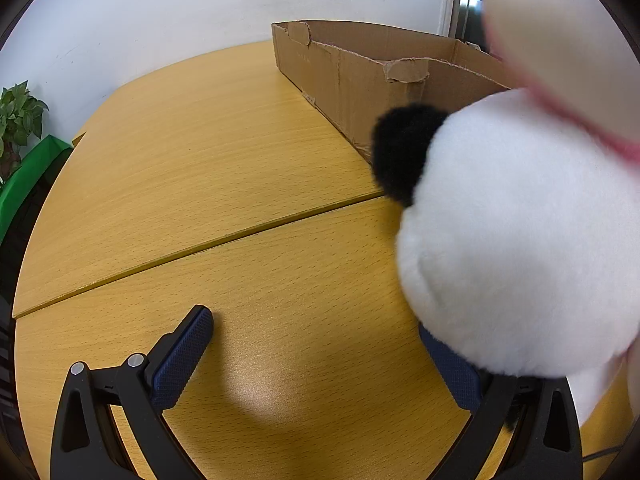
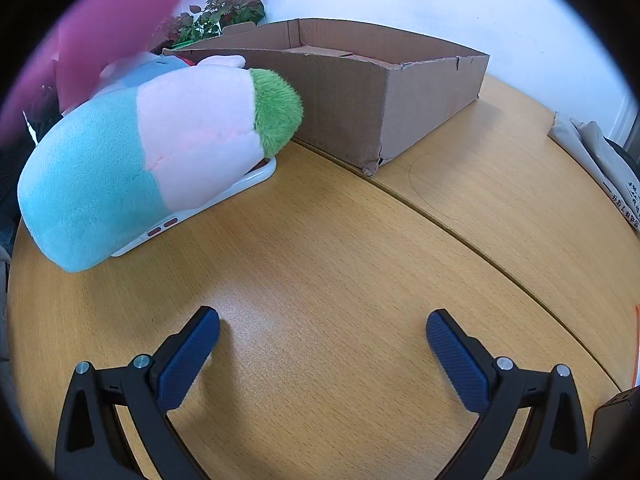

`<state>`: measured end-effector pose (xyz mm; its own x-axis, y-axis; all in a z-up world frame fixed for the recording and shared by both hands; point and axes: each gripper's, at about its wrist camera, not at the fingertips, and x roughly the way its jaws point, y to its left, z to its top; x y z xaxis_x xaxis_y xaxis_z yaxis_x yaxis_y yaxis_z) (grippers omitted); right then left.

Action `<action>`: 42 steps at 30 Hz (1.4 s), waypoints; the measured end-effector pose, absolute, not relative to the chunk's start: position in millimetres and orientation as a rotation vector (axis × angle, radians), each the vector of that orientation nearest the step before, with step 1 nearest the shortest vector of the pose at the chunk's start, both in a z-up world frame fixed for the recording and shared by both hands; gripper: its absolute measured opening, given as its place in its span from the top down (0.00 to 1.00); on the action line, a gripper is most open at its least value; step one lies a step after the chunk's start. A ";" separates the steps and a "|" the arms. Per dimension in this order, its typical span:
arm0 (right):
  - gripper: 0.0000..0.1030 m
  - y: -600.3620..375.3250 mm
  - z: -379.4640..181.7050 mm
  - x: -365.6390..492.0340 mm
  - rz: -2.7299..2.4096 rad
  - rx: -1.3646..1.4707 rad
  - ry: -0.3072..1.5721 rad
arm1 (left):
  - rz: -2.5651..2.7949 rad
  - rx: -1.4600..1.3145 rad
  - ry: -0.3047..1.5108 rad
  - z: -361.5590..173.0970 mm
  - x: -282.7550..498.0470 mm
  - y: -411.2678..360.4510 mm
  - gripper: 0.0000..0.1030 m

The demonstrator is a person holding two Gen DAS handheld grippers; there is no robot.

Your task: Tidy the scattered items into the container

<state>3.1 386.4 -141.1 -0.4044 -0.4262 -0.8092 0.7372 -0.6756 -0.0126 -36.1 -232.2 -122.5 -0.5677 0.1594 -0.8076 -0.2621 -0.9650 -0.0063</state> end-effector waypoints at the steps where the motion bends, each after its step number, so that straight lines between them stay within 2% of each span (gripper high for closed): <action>1: 0.00 386.5 -141.1 3.3 -2.110 1.068 0.485 | 2.592 -1.318 0.156 -122.4 -35.0 -235.5 0.00; 42: 0.00 381.9 -141.3 7.5 -2.119 1.074 0.478 | 2.602 -1.325 0.149 -122.9 -38.5 -237.1 0.00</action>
<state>7.5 381.9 -141.3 -0.4088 -0.4221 -0.8091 0.7286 -0.6849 -0.0108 -38.5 -237.1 -122.9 -0.5705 0.1468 -0.8080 -0.2383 -0.9712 -0.0081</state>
